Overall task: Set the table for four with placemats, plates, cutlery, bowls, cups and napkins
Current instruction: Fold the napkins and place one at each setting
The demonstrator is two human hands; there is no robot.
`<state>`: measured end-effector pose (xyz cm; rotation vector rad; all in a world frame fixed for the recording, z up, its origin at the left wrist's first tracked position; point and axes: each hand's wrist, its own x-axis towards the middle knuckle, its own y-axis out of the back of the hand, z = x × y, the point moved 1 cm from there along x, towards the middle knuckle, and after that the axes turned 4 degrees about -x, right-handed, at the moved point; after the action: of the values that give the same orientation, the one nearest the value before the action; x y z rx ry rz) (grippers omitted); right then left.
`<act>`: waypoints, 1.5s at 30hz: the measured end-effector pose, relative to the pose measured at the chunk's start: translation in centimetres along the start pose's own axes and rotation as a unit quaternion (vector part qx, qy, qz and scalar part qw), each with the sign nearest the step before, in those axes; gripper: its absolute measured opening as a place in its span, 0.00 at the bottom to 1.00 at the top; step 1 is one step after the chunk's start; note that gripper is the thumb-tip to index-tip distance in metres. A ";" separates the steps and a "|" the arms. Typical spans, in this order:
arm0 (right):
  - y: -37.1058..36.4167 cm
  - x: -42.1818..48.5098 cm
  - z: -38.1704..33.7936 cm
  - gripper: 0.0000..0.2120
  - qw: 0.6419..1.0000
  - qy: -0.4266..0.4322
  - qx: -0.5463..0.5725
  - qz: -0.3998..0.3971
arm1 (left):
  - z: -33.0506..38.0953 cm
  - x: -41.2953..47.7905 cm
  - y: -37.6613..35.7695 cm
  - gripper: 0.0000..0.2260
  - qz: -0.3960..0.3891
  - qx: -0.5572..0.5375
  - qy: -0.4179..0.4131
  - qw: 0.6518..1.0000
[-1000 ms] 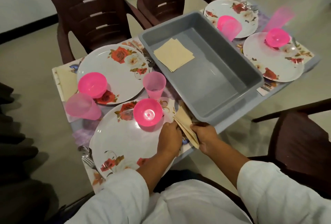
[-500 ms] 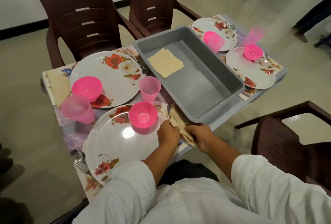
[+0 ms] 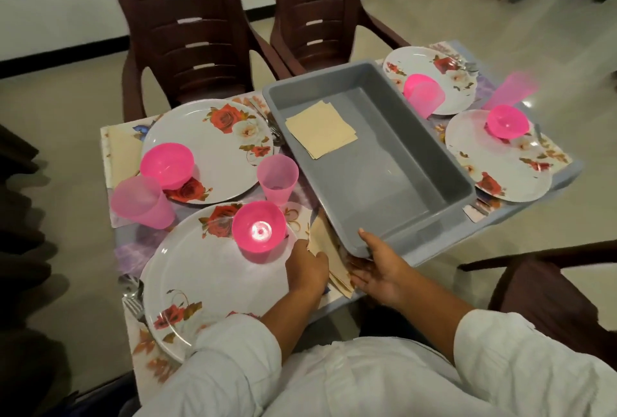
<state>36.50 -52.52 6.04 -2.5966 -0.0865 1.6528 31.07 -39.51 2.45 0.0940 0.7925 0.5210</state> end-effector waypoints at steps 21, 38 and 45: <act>9.2 0.6 -9.2 0.13 0.897 -0.080 -0.341 -0.271 | 1.9 -5.0 -8.8 0.09 0.372 -0.028 0.080 0.925; 4.8 6.0 -1.4 0.32 0.194 0.449 -0.826 -0.281 | -5.4 -4.4 -9.8 0.12 0.379 -0.034 0.020 0.925; 5.5 7.1 -0.8 0.33 0.181 0.486 -0.815 -0.256 | -4.9 -5.1 -10.3 0.09 0.432 0.002 -0.007 0.902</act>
<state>40.28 -57.47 -0.49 1.0307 1.5357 0.8206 28.93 -51.49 -0.43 0.4658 0.7104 1.3581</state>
